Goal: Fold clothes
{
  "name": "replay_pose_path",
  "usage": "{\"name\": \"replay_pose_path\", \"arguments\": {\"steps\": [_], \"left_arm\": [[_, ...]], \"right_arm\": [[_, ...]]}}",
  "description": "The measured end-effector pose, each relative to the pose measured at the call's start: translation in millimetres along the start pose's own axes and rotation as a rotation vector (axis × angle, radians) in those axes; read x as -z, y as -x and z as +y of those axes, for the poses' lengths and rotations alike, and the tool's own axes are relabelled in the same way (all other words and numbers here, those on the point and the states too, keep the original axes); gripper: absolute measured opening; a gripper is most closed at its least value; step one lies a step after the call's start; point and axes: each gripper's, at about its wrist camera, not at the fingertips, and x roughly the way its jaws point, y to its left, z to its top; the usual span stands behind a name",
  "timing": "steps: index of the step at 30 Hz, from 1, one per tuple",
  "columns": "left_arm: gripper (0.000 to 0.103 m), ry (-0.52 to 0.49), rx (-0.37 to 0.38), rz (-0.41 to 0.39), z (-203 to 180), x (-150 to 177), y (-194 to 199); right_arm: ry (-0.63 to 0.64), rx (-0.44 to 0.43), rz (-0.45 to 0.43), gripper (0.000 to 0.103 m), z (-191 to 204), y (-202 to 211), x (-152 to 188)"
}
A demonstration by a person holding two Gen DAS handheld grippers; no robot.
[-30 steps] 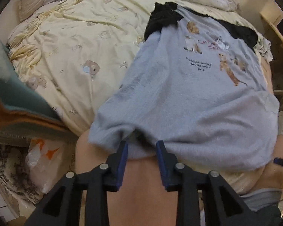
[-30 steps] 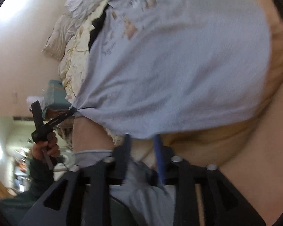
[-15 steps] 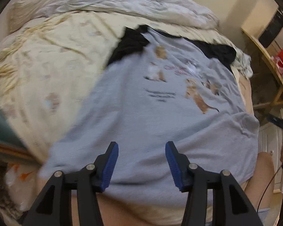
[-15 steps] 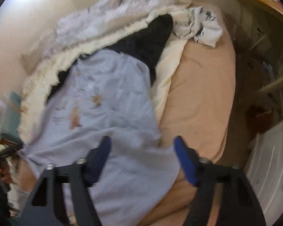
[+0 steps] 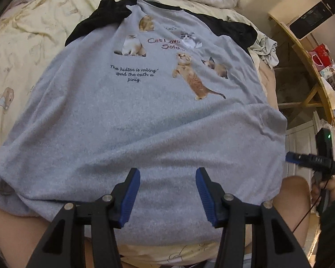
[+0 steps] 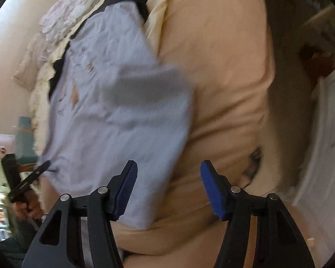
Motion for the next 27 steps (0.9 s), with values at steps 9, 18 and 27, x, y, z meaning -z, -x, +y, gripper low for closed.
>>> {"name": "replay_pose_path", "arguments": {"steps": [9,18,27], "left_arm": [[0.052,-0.001,0.007,-0.030,5.1,21.8,18.7],[0.053,-0.006,0.039,-0.037,1.7,42.8,28.1],[0.053,-0.040,0.072,-0.049,-11.6,38.2,32.0]], "right_arm": [[0.053,0.044,-0.070,0.004,18.6,-13.5,30.4],[0.071,0.039,-0.114,0.002,39.2,39.7,101.4],[-0.032,0.107,-0.112,0.008,15.3,27.4,108.1]]}}
